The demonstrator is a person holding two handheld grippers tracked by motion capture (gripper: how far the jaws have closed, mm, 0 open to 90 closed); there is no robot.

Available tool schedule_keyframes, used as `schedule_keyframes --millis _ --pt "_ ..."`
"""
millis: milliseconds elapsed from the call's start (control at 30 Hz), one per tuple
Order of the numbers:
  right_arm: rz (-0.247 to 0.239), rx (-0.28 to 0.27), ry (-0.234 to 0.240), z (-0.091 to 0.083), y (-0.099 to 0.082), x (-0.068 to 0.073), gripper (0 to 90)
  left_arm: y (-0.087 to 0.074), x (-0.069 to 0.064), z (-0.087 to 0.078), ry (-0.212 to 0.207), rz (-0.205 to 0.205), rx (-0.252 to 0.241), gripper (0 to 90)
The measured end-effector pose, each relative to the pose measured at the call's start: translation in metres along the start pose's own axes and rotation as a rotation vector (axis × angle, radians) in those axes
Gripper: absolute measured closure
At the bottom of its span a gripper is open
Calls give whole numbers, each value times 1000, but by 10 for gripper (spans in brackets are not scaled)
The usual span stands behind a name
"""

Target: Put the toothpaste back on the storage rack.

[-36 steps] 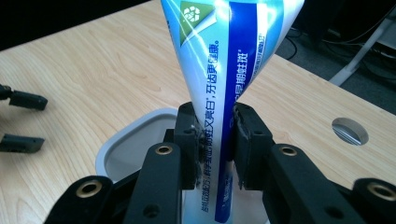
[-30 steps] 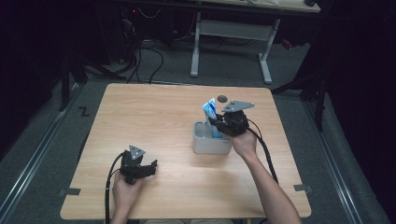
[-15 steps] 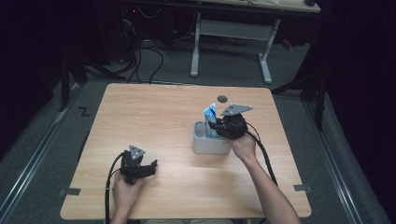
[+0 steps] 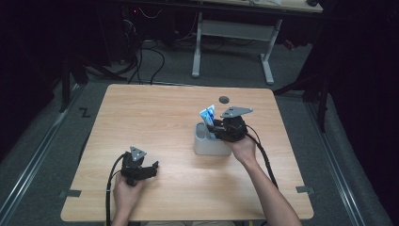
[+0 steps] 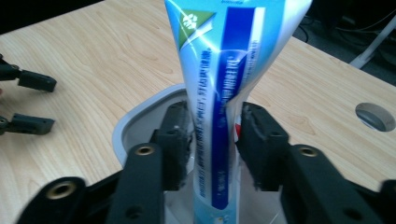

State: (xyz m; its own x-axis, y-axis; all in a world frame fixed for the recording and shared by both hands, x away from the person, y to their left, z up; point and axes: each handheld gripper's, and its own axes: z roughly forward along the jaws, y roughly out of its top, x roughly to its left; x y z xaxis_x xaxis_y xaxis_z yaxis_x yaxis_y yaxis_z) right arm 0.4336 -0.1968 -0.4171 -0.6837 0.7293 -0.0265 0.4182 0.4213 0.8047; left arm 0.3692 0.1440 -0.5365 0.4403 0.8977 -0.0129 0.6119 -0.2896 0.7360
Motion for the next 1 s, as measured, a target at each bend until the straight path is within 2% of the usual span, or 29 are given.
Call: schedule_keyframes --millis 267,400,733,1000 --pt "34 -14 6 -11 -1 -4 520 0 0 0 -1 1 0 216" --pt "29 -21 -1 -15 -4 -5 510 0 0 0 0 0 0 216" --pt "63 -46 -5 -24 -8 -10 508 0 0 0 0 0 0 216" --pt "65 -61 -12 -29 -8 -12 509 0 0 0 0 0 0 216"
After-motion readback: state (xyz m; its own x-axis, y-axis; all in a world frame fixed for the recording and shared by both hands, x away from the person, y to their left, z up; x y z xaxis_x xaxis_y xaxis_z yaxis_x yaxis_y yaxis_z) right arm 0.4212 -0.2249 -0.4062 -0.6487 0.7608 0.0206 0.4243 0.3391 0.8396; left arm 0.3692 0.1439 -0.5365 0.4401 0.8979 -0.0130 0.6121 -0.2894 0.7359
